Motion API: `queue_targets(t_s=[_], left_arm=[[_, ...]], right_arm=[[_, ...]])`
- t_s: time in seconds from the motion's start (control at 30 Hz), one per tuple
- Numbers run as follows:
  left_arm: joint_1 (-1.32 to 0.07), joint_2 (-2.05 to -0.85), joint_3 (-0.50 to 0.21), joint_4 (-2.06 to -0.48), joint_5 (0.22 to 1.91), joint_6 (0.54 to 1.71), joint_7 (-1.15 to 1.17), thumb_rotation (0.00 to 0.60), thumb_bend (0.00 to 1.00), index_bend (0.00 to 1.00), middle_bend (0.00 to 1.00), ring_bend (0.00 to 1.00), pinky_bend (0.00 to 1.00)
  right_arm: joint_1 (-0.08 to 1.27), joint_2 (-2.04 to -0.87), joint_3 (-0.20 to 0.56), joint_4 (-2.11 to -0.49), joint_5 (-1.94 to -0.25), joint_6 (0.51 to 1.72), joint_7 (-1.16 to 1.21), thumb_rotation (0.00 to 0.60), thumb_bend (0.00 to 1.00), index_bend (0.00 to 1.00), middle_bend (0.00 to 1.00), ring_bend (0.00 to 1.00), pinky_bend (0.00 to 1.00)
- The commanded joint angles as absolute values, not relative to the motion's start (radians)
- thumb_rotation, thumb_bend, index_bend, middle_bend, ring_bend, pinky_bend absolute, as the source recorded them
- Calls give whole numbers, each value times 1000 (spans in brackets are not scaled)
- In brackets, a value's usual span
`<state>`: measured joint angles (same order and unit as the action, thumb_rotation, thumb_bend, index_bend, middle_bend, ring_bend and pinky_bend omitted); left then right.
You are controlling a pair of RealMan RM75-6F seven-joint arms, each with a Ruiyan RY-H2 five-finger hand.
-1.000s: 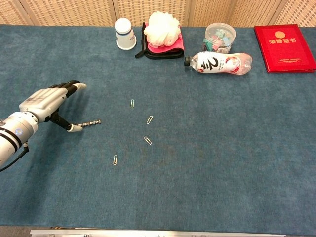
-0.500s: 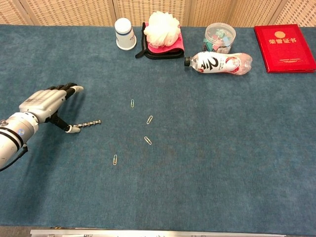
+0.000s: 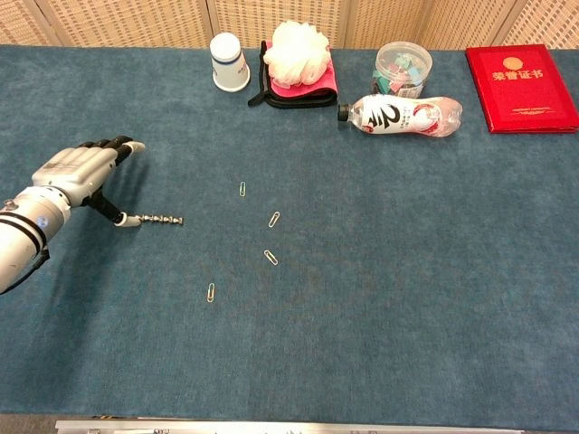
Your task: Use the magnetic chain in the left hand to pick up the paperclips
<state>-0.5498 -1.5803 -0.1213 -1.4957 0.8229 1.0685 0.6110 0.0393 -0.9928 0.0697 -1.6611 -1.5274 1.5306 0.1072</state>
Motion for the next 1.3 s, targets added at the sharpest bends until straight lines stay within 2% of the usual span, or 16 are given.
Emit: queue_targets(t_s=[0.03,0.37,0.57,0.7,0.93,1.13,1.3], left_arm=[[-557,-1581,-133,-1496,811,1070,610,600,23,0,0,0,49],[-561,-1457,-97,-1704,768,1038,629,600,23,0,0,0,49],[-582,-1394,-92,-1773,719,948,569,600,25,132,0,0,49],[-591,-1391,-88,-1758,721,937,539,600,67,255,0,0,49],[-592,-1435,-81,-1709,752,944,483,600,151,347,0,0,49],[-587,-1472,-66,-1657,799,955,445,600,246,366,0,0,49],[-579,-1496,-53,-1619,827,978,437,600,282,362,0,0,49]], right_arm=[[39,-993,70,-1661,-1527,1531,108,600,0,13,78,58,329],[41,-992,71,-1660,-1523,1526,109,600,0,13,78,58,329],[41,-992,70,-1661,-1525,1526,111,600,0,28,78,58,330],[42,-990,71,-1660,-1523,1524,116,600,0,28,78,58,329],[42,-989,72,-1658,-1520,1522,120,600,0,28,78,58,330],[41,-986,74,-1659,-1518,1526,126,600,0,28,78,58,330],[40,-985,74,-1659,-1519,1528,129,600,0,28,78,58,329]])
